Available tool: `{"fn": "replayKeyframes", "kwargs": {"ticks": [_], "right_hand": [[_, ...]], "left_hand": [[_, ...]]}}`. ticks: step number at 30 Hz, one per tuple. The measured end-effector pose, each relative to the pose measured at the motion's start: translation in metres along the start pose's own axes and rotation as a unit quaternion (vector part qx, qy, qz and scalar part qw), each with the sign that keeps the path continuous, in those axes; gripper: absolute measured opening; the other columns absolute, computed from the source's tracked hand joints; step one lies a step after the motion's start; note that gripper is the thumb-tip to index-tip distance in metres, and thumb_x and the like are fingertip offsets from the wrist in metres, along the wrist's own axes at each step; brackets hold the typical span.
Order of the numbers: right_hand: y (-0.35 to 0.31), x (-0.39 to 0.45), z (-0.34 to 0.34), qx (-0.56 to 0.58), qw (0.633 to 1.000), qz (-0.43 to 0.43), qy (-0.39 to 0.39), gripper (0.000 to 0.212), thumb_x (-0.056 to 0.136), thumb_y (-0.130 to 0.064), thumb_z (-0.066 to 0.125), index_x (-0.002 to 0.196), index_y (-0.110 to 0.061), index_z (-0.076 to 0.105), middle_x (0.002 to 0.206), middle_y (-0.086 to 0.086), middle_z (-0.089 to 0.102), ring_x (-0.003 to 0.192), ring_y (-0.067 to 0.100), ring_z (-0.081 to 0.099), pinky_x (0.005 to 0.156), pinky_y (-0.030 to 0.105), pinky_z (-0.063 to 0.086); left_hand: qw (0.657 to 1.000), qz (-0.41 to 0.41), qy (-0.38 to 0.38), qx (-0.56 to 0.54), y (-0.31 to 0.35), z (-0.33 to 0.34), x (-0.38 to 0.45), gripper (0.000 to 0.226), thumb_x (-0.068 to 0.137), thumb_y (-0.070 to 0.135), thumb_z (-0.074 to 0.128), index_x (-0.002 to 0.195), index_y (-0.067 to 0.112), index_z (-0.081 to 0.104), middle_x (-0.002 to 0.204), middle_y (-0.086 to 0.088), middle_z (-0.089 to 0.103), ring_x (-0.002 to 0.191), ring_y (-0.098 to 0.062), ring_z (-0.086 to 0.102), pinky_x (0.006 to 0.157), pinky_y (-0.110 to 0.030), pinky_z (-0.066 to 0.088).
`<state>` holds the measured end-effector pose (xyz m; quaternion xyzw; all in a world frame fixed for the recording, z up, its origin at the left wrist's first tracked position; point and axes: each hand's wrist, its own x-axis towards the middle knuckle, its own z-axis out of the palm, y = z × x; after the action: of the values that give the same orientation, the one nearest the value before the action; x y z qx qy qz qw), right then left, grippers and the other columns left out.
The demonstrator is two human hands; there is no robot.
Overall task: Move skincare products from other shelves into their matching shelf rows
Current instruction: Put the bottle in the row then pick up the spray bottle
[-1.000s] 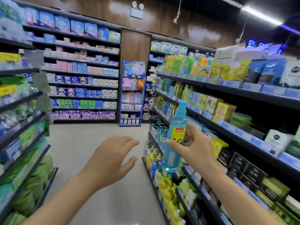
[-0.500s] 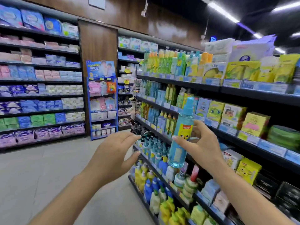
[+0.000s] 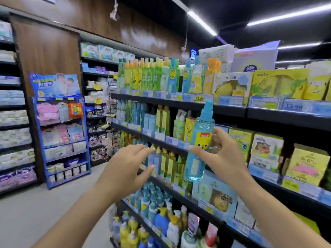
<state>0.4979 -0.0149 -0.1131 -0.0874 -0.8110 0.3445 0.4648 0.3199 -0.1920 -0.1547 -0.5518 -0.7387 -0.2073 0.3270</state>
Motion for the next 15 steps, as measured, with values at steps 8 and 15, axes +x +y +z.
{"fn": "replayKeyframes", "kwargs": {"ticks": [8,15], "right_hand": [[0.036,0.106,0.027,-0.043,0.998,-0.023,0.047,0.034,0.074,-0.035,0.078,0.102,-0.034,0.06,0.089,-0.015,0.068,0.083,0.01,0.062,0.073,0.029,0.055],[0.049,0.187,0.058,-0.1,0.986,-0.049,0.123,0.026,0.073,-0.04,0.076,0.089,-0.045,0.057,0.081,-0.025,0.065,0.073,0.004,0.062,0.057,0.017,0.05]], "left_hand": [[0.999,0.037,0.036,-0.009,-0.081,0.056,0.102,0.05,0.087,0.047,0.041,0.122,0.018,0.061,0.112,0.004,0.065,0.101,-0.015,0.061,0.087,-0.028,0.046],[0.992,0.098,0.074,-0.025,-0.161,0.102,0.198,0.054,0.086,0.048,0.041,0.125,0.014,0.059,0.116,-0.001,0.063,0.107,-0.02,0.059,0.092,-0.033,0.046]]}}
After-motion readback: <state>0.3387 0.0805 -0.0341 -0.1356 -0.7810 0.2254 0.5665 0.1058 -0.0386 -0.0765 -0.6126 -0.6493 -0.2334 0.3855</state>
